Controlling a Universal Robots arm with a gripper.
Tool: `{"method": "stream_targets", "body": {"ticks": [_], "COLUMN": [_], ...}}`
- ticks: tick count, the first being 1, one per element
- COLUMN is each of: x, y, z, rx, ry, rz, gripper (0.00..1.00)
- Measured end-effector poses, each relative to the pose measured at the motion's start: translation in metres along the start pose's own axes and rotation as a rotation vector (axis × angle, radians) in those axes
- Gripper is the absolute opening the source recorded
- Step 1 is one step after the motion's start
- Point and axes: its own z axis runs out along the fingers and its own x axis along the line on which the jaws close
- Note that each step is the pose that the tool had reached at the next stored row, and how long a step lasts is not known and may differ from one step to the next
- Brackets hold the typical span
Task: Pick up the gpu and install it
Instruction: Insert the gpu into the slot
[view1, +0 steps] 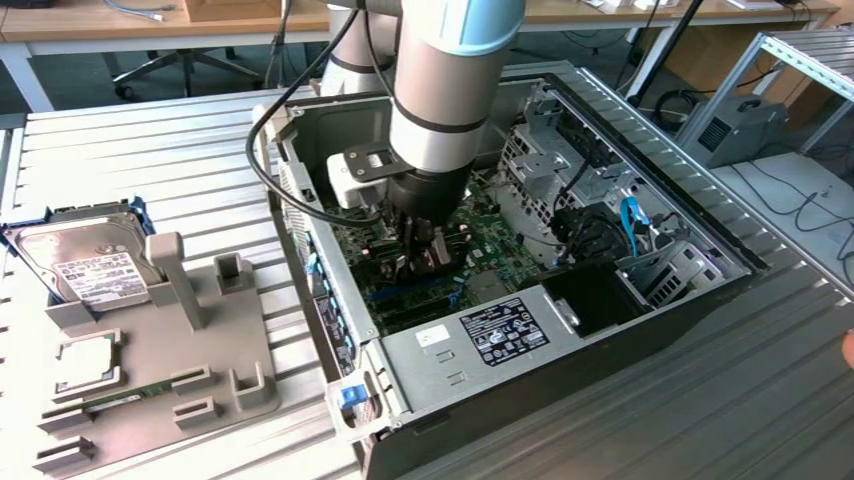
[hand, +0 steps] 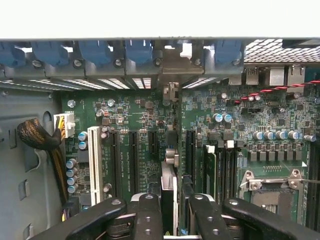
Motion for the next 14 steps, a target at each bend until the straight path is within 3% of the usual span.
{"method": "stream_targets", "body": {"ticks": [14], "x": [0.0001], "y": [0.0], "z": [0.0023], "rx": [-0.0004], "ry": [-0.0006], "rz": [-0.002], "gripper": [0.26]}}
